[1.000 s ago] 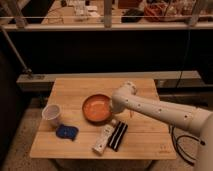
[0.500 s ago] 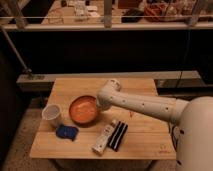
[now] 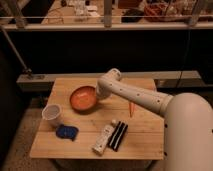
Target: Drag the ceramic bowl in a circle
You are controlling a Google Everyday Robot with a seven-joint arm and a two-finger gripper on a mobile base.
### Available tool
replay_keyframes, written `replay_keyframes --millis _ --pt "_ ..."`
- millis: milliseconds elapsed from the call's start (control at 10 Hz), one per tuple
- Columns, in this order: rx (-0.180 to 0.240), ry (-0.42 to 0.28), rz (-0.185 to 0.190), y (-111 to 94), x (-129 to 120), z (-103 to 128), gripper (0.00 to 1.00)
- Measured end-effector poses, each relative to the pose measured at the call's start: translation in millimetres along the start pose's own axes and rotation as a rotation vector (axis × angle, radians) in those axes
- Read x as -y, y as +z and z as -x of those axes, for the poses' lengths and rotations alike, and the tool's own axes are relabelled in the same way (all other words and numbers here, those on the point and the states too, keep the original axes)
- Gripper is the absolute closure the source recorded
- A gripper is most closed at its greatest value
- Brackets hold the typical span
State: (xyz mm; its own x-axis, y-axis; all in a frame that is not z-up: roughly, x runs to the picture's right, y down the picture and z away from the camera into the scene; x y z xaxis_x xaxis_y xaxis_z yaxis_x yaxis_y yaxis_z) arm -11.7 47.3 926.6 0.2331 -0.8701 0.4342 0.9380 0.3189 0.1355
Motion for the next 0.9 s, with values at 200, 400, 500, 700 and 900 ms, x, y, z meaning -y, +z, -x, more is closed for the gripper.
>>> replay_keyframes --millis 200,400,500,700,900 --pt "-0.012 0.071 0.009 -5.2 -29.0 -10.5 0.93" --pt "-0.035 0.166 0.018 -18.9 -70.3 -11.4 0.93" --pt "-0.046 0.2 0.024 -25.2 -86.7 -8.7 0.93" --pt "-0.063 0.269 0.046 -39.7 -122.9 11.3 0.93" --pt "-0.064 0.253 0.071 -43.4 -134.4 30.8 0.93"
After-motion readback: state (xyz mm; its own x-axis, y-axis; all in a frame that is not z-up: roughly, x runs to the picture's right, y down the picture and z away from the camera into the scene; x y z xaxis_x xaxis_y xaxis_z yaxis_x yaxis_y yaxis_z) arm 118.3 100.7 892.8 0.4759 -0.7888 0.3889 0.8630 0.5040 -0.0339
